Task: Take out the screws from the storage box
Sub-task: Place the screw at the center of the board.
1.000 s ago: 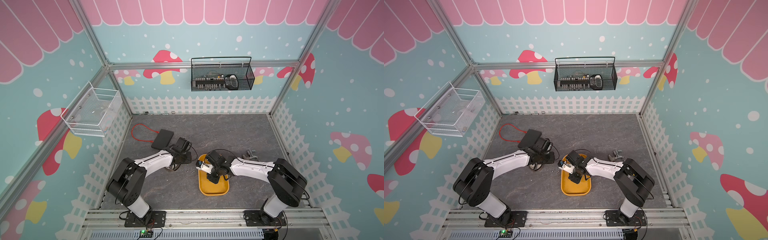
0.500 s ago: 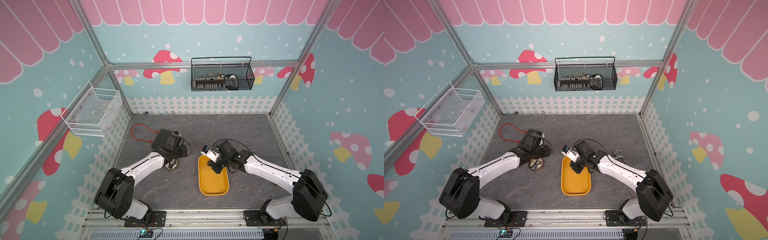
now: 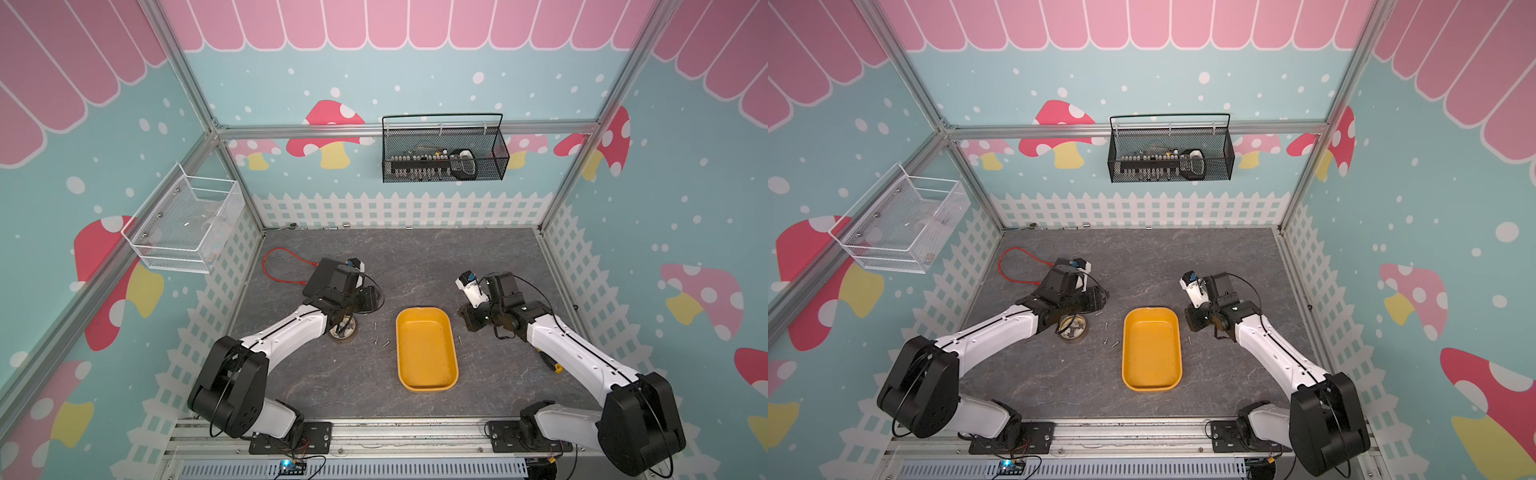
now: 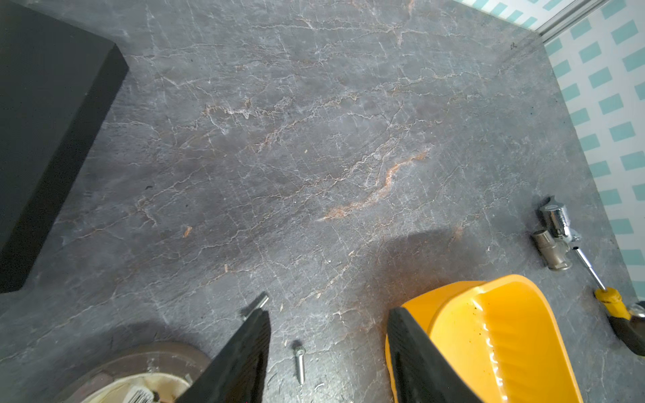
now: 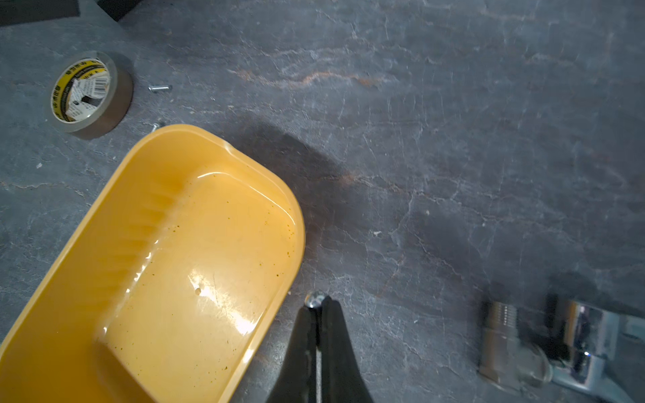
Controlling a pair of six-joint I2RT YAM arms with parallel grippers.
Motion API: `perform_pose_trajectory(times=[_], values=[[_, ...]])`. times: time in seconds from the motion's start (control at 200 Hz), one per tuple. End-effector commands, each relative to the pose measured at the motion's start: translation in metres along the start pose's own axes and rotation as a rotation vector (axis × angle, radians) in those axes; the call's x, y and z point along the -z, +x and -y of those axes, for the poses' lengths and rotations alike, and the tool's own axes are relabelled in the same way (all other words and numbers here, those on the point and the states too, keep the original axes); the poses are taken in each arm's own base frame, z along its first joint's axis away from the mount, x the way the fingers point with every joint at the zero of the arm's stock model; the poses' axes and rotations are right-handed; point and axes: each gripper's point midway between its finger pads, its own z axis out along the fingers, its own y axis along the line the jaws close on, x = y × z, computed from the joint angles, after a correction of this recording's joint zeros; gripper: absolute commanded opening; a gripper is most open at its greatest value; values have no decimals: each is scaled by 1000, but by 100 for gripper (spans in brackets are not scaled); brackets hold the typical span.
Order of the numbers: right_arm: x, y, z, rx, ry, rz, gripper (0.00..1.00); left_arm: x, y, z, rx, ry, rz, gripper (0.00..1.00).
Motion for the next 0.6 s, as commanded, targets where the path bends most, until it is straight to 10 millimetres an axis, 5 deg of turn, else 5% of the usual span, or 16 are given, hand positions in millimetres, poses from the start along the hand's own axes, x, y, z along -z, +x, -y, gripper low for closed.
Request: perform_pose_trajectory(times=[0.0,0.22,0.595], values=[[-11,10,2,-66,-25,-38,0,-5,-1,0,-8,17,7,59],[-45,50,6,-169,-45,-197,0,-3,2,-3,-19,7,12,60],[-58,66,12,-207,-37,-270,6,-12,16,-11,-26,-12,-23,60]])
